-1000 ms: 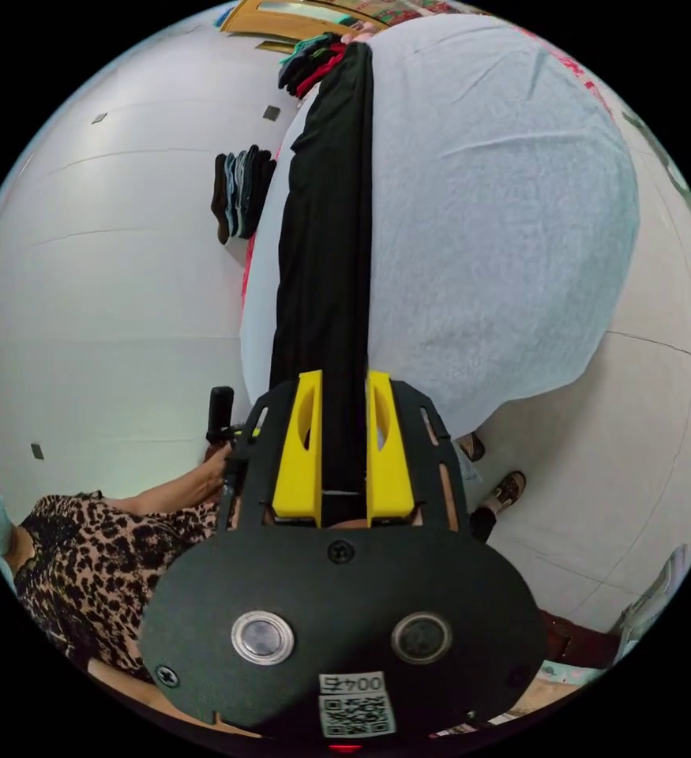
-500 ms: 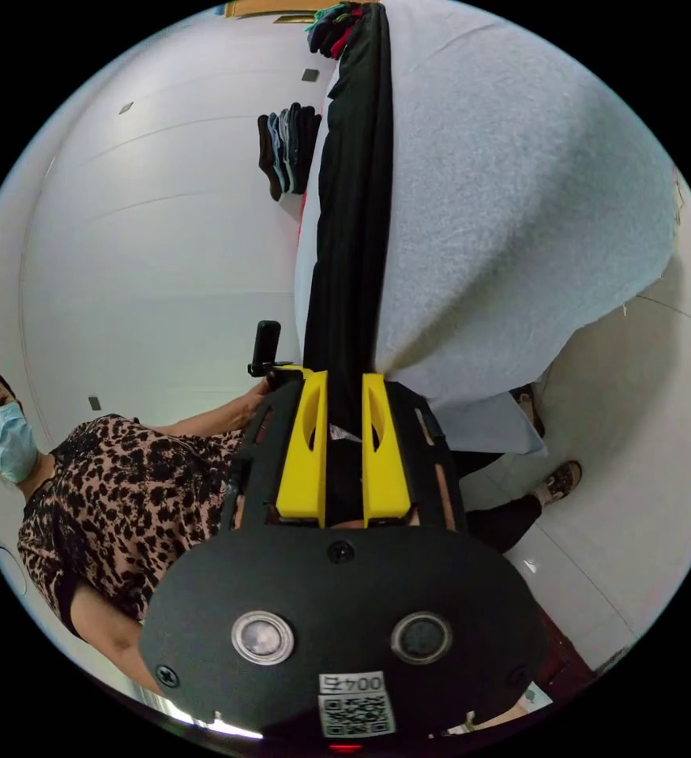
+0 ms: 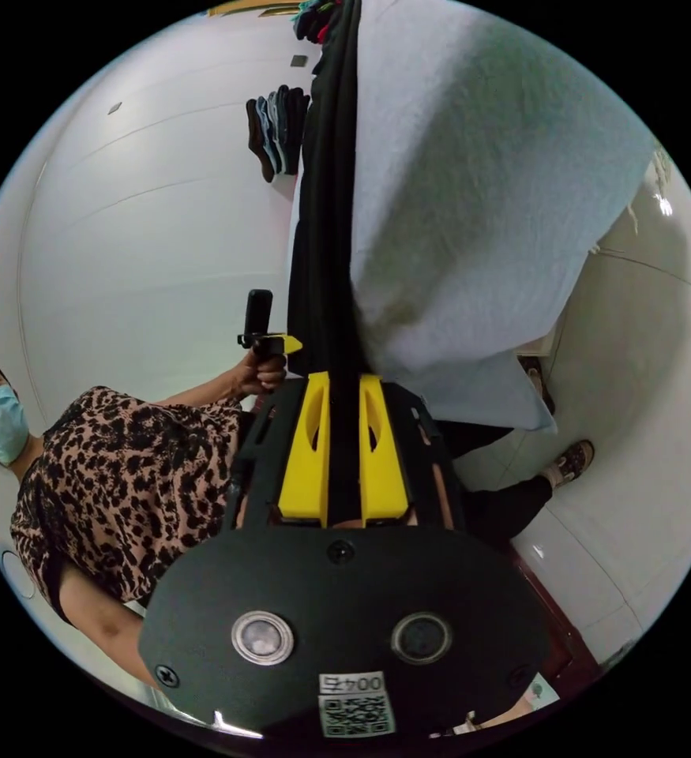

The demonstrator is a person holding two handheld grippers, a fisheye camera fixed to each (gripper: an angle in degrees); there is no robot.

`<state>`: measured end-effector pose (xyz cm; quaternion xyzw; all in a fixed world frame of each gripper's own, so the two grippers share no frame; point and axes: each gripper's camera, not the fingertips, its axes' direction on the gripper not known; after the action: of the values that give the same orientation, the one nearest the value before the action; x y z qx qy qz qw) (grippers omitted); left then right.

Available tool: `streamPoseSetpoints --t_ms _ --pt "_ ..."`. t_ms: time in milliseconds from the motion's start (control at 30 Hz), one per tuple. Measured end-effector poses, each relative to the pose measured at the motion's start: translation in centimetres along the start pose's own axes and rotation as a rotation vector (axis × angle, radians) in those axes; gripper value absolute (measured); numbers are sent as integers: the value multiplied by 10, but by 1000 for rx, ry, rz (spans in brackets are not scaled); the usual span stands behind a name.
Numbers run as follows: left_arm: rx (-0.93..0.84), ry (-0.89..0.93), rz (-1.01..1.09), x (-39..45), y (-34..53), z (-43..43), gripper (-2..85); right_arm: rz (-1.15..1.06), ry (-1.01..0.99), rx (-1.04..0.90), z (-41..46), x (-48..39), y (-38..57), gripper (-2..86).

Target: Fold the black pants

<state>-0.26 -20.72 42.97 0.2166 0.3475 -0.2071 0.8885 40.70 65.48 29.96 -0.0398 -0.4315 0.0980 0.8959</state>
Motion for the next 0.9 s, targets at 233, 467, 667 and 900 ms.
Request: streamPoseSetpoints --t_ms 233,467,667,900 --pt "61 165 10 15 14 -1 25 -76 59 108 -22 -57 27 16" --pt "238 186 274 141 46 -45 26 -338 179 255 -70 -203 60 3" --pt "265 199 213 148 86 -25 29 -317 178 211 -67 -228 90 0" --pt "230 216 38 136 160 30 28 -179 160 150 -54 -228 158 0"
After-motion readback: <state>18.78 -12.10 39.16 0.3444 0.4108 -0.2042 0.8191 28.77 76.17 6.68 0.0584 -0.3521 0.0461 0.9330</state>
